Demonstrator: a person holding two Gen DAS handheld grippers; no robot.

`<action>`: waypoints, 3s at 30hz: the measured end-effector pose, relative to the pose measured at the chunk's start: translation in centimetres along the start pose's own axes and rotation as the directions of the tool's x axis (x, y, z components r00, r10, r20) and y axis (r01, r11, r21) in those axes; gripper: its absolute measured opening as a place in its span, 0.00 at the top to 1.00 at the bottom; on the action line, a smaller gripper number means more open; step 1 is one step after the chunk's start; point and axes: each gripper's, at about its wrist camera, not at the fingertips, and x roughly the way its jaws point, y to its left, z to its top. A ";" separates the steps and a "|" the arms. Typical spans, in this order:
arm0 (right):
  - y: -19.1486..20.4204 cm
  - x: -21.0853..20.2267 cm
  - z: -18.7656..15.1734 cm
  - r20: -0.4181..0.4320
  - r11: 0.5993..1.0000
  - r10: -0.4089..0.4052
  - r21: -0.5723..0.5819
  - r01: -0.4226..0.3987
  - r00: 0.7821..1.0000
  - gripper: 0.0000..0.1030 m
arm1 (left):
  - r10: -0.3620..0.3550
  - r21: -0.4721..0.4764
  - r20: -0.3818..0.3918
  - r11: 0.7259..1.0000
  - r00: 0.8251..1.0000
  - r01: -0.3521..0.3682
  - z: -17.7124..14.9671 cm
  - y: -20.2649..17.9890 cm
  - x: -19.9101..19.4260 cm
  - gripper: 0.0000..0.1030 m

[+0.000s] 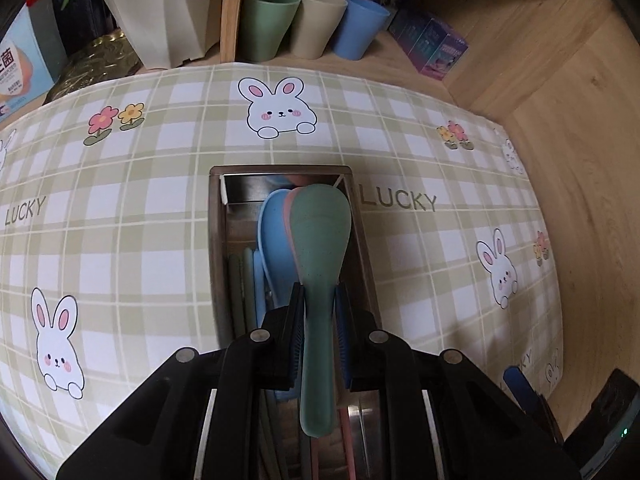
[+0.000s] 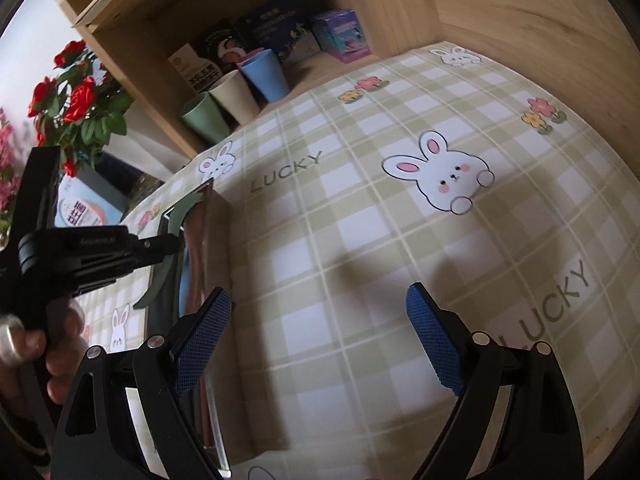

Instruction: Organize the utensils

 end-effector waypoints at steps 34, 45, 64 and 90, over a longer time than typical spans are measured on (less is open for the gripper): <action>8.5 -7.6 1.0 0.097 0.984 0.002 -0.175 0.015 0.995 0.16 | 0.074 0.135 0.260 0.984 0.963 -0.112 -5.4 2.4 -14.2 0.13; 16.0 -14.2 -0.5 0.193 0.937 0.045 -0.348 0.025 0.980 0.16 | 0.185 0.046 0.483 0.971 0.856 -0.235 -10.3 7.9 -26.1 0.08; 21.4 -21.0 -4.1 0.311 0.906 0.078 -0.418 0.063 0.947 0.16 | 0.241 -0.007 0.663 0.949 0.709 -0.316 -18.5 11.8 -35.8 0.06; 23.3 -23.2 -5.0 0.354 0.901 0.104 -0.429 0.063 0.930 0.16 | 0.222 -0.020 0.687 0.958 0.692 -0.287 -20.0 12.7 -38.3 0.06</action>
